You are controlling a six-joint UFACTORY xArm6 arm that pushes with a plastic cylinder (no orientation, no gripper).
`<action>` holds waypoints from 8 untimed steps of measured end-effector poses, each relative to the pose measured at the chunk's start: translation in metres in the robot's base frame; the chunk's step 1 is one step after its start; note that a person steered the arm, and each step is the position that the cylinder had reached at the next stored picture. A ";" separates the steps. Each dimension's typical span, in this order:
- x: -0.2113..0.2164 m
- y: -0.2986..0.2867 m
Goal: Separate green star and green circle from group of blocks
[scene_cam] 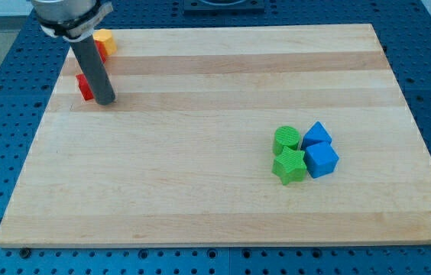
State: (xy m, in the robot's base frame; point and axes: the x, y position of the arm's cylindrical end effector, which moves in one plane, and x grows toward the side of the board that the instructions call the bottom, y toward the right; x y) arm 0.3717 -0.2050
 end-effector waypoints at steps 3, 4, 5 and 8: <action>0.010 0.075; 0.007 0.179; 0.012 0.284; 0.136 0.401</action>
State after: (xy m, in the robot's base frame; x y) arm 0.5074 0.1960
